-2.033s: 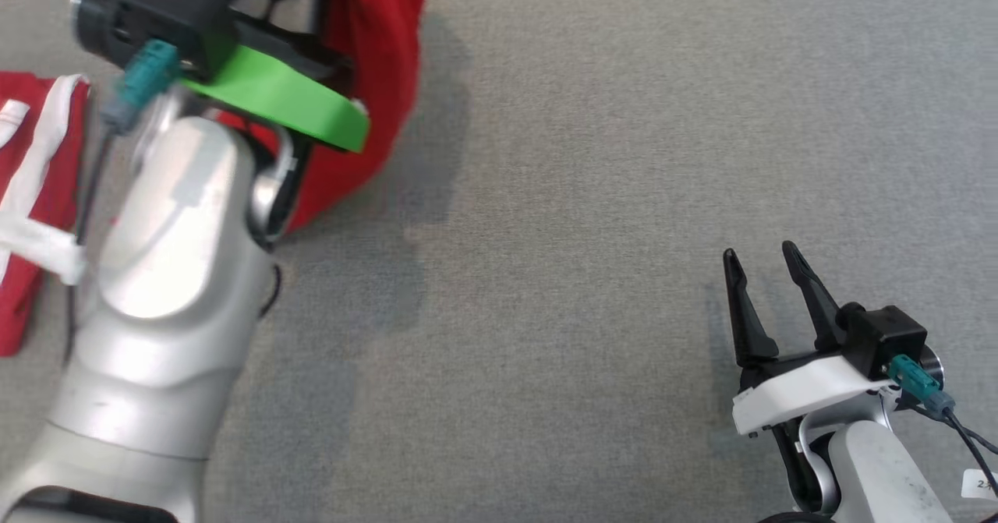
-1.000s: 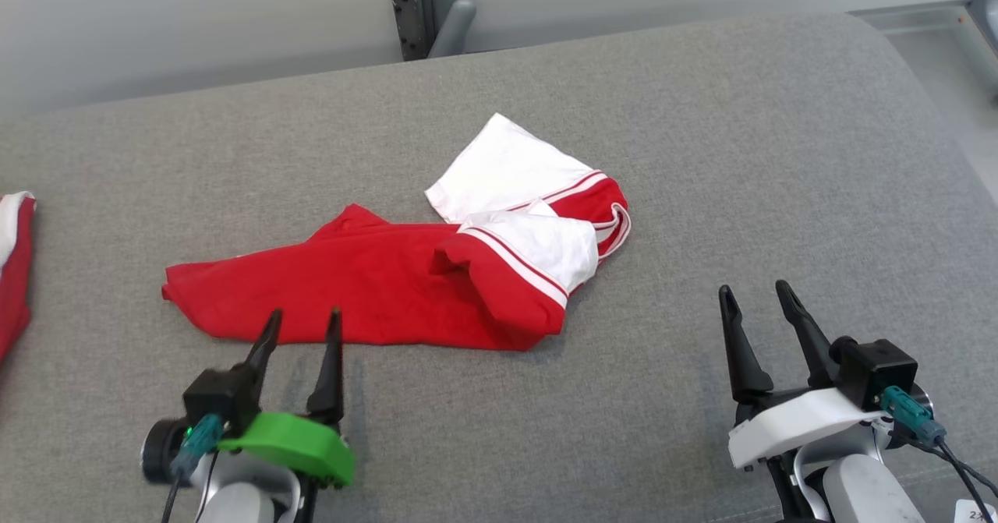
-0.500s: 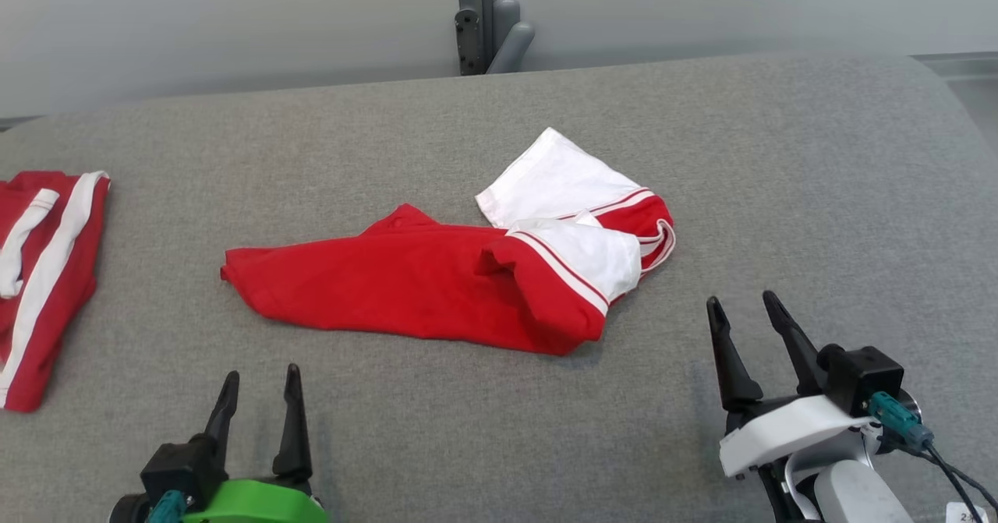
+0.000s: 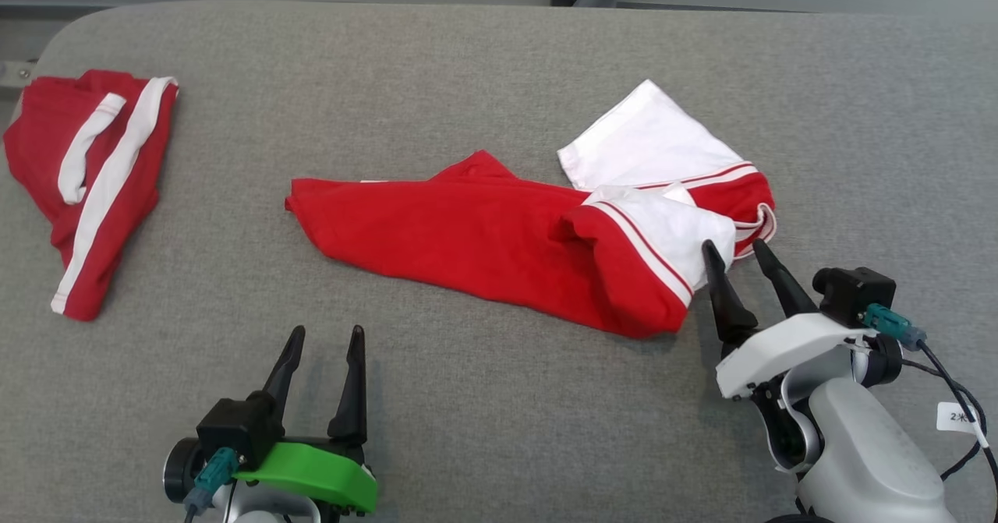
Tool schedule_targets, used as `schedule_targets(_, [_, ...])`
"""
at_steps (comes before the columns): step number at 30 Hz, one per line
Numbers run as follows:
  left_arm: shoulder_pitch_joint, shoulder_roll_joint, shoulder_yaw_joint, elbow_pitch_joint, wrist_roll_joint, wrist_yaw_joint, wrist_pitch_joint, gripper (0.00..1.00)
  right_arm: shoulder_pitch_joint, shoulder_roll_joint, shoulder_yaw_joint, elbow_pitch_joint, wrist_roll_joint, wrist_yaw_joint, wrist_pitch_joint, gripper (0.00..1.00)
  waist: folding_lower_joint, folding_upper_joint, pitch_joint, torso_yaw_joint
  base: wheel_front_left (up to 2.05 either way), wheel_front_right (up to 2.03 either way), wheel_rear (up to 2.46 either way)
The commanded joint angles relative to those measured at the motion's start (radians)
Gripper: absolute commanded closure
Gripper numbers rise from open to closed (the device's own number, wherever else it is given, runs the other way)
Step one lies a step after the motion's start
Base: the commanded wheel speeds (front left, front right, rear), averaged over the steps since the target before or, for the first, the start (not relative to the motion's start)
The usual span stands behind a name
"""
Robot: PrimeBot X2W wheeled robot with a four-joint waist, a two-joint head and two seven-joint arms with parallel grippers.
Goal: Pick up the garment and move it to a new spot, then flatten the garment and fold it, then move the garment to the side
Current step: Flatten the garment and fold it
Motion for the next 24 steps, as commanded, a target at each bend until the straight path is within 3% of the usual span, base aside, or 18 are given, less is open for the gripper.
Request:
schedule_targets(1, [-0.016,0.002,-0.001,0.001,-0.005,0.000,-0.001,0.00,-0.015,-0.008,0.002,0.009,0.022,-0.001,-0.001,0.00,0.0000,-0.0002,0.058,0.058,0.00,0.00,0.00])
schedule_targets(7, [-0.033,0.002,-0.009,-0.011,-0.010,0.008,-0.001,0.00,-0.049,-0.031,0.052,0.035,0.090,0.000,-0.001,0.00,0.0000,-0.0002,0.090,0.080,0.00,0.00,0.00])
schedule_targets(9, [-0.039,0.002,-0.012,-0.017,-0.009,0.009,-0.001,0.00,-0.051,-0.038,0.065,0.026,0.098,0.000,-0.001,0.11,0.0000,-0.0002,0.094,0.082,0.00,0.00,0.00])
schedule_targets(11, [-0.044,0.002,-0.016,-0.020,-0.011,0.009,-0.001,0.00,-0.051,-0.037,0.078,0.014,0.113,0.000,-0.001,0.31,0.0000,-0.0002,0.096,0.081,0.00,0.00,0.00])
schedule_targets(14, [-0.045,0.002,-0.023,-0.022,-0.016,0.006,-0.001,0.00,-0.043,-0.043,0.091,-0.006,0.126,0.000,-0.001,0.52,0.0000,-0.0002,0.096,0.077,0.00,0.00,0.00])
schedule_targets(22, [-0.033,0.002,-0.035,-0.016,-0.018,-0.001,-0.001,0.00,-0.008,-0.051,0.092,-0.071,0.135,0.000,-0.001,0.72,0.0000,-0.0002,0.066,0.063,0.00,0.00,0.00])
schedule_targets(24, [-0.026,0.002,-0.033,-0.012,-0.017,-0.003,-0.001,0.00,0.005,-0.053,0.080,-0.098,0.130,0.000,-0.001,0.82,0.0000,-0.0002,0.047,0.058,0.00,0.00,0.00])
